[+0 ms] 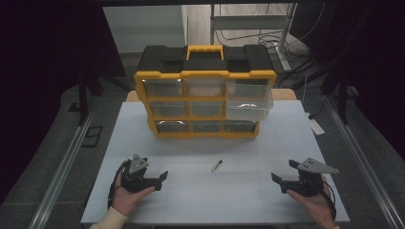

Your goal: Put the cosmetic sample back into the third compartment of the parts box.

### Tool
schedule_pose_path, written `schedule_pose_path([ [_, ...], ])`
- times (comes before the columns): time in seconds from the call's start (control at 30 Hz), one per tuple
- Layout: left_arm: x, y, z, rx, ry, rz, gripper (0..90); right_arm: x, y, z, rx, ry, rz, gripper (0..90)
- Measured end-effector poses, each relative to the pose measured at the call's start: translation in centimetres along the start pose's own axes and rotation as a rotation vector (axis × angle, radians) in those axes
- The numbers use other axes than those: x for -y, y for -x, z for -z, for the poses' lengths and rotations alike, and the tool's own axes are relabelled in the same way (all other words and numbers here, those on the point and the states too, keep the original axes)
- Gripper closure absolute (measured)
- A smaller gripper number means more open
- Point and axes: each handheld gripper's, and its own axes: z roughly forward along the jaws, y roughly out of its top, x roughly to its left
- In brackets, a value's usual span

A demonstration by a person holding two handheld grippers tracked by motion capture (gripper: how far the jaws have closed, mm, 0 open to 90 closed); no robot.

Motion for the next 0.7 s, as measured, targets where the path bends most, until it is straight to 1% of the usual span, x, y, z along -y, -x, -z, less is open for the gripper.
schedule_pose_path([
  [0.07, -0.1, 0.24, -0.16, -0.001, -0.007, -0.008, 7.8, 0.07, 0.09, -0.03, -0.002, -0.002, -0.003, 12.9],
  [0.17, -0.36, 0.43, -0.17, -0.003, -0.002, -0.018, 7.9, 0.19, 0.23, -0.11, -0.012, -0.006, -0.007, 13.5],
  [0.27, -0.45, 0.47, -0.31, -0.005, 0.001, -0.018, 8.1, 0.16, 0.27, -0.22, -0.008, -0.011, -0.006, 13.6],
  [0.33, -0.4, 0.58, -0.64, -0.002, -0.008, -0.03, 8.1, 0.09, 0.26, -0.4, -0.002, -0.019, -0.006, 13.7],
  [0.43, -0.15, 0.67, -0.67, 0.003, -0.016, -0.041, 8.1, -0.02, 0.15, -0.59, -0.001, -0.022, -0.004, 13.7],
  [0.5, -0.1, 0.59, -0.41, 0.005, -0.01, -0.035, 8.1, -0.08, -0.14, -0.62, 0.003, -0.03, 0.0, 13.8],
  [0.7, -0.16, 0.6, -0.25, 0.011, -0.001, -0.036, 8.2, -0.33, -0.41, -0.44, 0.0, -0.018, 0.0, 13.9],
])
